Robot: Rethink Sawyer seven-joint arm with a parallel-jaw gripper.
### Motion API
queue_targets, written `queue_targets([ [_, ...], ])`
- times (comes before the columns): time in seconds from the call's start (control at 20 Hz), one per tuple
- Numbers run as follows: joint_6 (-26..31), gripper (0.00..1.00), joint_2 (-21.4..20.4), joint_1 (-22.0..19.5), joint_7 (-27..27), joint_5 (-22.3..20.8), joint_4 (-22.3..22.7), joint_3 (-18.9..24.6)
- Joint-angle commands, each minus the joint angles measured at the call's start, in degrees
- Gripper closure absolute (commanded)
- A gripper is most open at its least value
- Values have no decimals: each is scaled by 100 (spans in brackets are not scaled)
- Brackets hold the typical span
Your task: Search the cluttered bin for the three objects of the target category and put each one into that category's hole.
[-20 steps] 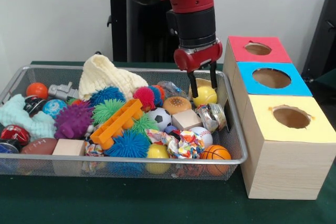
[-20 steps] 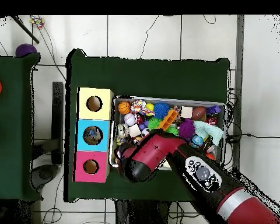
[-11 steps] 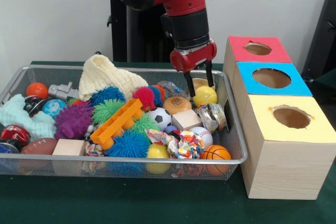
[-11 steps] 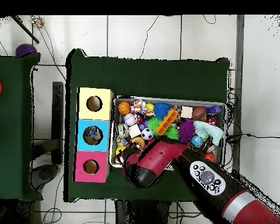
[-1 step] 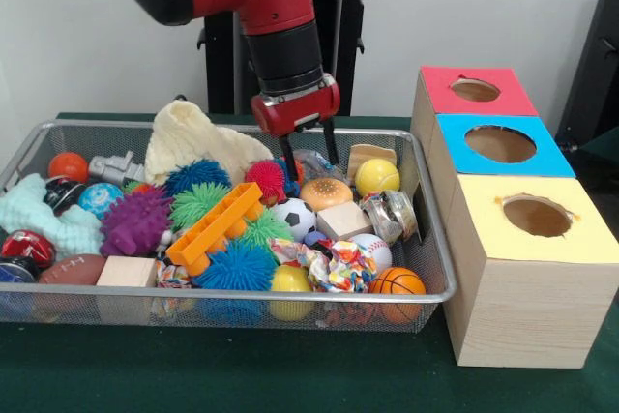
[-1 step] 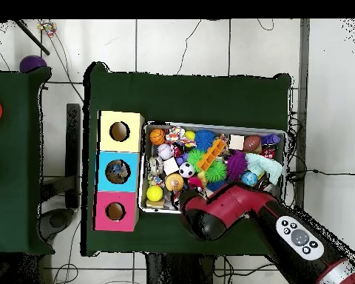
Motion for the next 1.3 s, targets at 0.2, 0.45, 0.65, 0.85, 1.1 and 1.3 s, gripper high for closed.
queue_targets([
  [0.2,-632,0,-192,708,378,-1133,53,-878],
  [0.45,-1375,0,-296,1776,1229,-1339,-79,-1892],
  [0.65,-2202,0,-57,2867,1425,-962,-464,-3048],
  [0.85,-2888,0,300,3525,1070,-262,-610,-3853],
  [1.1,-3178,0,545,3693,733,141,-589,-4033],
  [1.3,-3176,0,577,3571,575,117,-576,-3946],
])
